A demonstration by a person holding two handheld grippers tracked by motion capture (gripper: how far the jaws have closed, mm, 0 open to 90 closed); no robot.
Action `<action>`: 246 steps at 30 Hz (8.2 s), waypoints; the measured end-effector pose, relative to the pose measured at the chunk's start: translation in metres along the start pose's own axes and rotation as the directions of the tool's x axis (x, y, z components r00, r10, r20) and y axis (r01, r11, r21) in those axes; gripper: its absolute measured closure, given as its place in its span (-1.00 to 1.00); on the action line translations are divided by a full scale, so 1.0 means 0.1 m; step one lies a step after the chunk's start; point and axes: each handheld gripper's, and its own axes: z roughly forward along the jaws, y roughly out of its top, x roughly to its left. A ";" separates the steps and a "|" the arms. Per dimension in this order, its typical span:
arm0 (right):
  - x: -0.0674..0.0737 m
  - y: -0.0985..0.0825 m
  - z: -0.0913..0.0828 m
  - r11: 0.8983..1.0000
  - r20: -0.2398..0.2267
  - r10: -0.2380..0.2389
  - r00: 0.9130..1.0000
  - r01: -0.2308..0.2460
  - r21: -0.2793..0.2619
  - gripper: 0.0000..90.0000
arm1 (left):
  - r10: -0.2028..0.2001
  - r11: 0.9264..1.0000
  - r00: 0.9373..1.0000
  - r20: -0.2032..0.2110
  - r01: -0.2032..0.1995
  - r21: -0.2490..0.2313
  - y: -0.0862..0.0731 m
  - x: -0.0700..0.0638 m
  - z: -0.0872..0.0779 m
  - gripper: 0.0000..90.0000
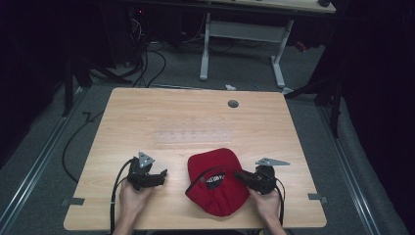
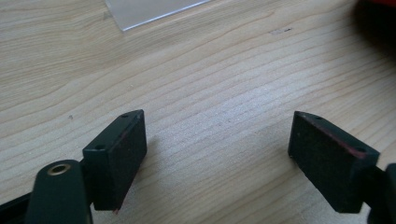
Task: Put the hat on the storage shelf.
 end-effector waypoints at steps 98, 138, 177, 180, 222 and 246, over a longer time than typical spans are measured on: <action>0.18 0.90 0.04 0.992 -0.202 0.018 0.979 0.007 0.123 0.79 | 0.370 0.925 0.865 0.338 -0.379 -0.043 0.19 -1.06 -0.36 0.25; -0.03 1.17 -0.06 0.991 -0.225 0.110 0.968 -0.125 -0.053 0.07 | 0.292 0.922 0.789 0.540 -0.382 0.059 0.23 -1.11 -0.69 0.90; -0.70 0.15 0.10 0.995 0.464 -0.099 0.880 0.098 0.026 0.04 | 0.014 0.998 0.903 0.430 0.012 -0.057 0.95 -0.65 -0.68 0.90; -0.72 0.15 0.09 0.994 0.458 -0.112 0.882 0.109 0.033 0.03 | -0.009 0.996 0.909 0.417 0.044 -0.074 0.99 -0.64 -0.63 0.90; -0.71 0.15 0.10 0.994 0.461 -0.109 0.881 0.104 0.035 -0.08 | -0.122 0.956 0.961 0.248 0.182 -0.232 1.46 -0.19 -0.16 0.90; -0.70 0.14 0.10 0.993 0.459 -0.114 0.881 0.109 0.038 -0.12 | -0.113 0.947 0.981 0.156 0.154 -0.282 1.38 -0.10 0.15 0.89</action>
